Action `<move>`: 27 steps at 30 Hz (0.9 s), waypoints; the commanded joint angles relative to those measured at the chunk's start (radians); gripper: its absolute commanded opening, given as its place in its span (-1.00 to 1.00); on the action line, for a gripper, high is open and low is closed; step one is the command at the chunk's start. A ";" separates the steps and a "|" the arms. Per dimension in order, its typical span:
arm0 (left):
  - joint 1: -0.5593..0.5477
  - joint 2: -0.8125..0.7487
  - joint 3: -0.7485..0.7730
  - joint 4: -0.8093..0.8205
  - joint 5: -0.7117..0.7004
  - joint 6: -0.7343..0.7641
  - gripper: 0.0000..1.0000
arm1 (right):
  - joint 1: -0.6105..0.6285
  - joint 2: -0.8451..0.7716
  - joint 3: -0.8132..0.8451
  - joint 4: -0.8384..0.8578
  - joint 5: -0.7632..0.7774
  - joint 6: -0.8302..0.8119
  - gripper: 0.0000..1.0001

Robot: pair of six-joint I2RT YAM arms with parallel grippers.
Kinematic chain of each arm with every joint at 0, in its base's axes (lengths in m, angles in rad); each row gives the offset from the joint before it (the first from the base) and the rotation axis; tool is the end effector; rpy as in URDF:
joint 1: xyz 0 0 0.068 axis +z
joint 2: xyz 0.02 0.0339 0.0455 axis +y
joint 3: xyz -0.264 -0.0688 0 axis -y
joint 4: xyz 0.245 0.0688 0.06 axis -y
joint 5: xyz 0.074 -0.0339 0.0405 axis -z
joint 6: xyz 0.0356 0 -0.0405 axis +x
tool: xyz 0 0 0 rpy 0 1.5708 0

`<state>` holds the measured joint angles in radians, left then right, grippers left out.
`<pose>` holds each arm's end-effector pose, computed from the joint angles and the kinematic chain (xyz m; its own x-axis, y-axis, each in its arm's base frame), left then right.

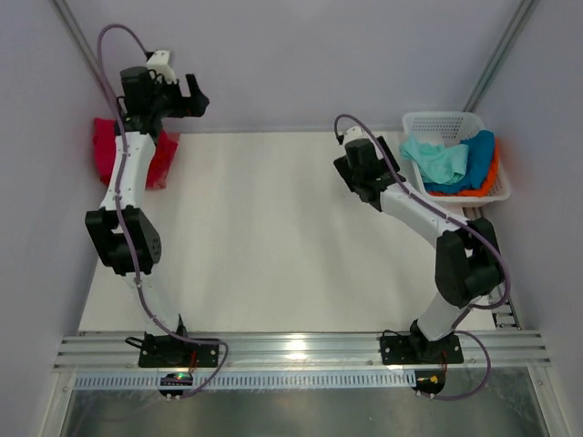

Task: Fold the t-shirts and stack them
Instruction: Neatly place the folded tshirt to the corner, then reset both grippers

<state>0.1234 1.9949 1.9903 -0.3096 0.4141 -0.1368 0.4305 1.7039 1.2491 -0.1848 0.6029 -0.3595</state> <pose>0.4734 0.0443 0.3800 -0.3403 -0.1680 -0.9252 0.2228 0.9415 -0.2529 0.3577 0.1421 0.2598 -0.5323 -0.5633 -0.6320 -0.1256 0.7908 -0.5991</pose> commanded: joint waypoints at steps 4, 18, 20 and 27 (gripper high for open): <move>-0.224 -0.186 -0.094 -0.102 -0.335 0.321 0.98 | -0.079 -0.199 -0.094 0.211 -0.136 0.197 0.99; -0.369 -0.338 -0.514 0.046 -0.463 0.302 0.88 | -0.398 -0.311 -0.413 0.457 -0.181 0.447 0.99; -0.369 -0.357 -0.605 0.085 -0.463 0.296 0.88 | -0.400 -0.335 -0.488 0.565 -0.184 0.417 0.99; -0.369 -0.464 -0.896 0.300 -0.480 0.281 0.92 | -0.398 -0.366 -0.579 0.653 -0.267 0.370 0.99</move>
<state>-0.2474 1.6104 1.1530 -0.1898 -0.0643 0.1612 0.0296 1.3743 0.6952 0.3218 0.3794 0.0021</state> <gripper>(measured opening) 0.956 0.994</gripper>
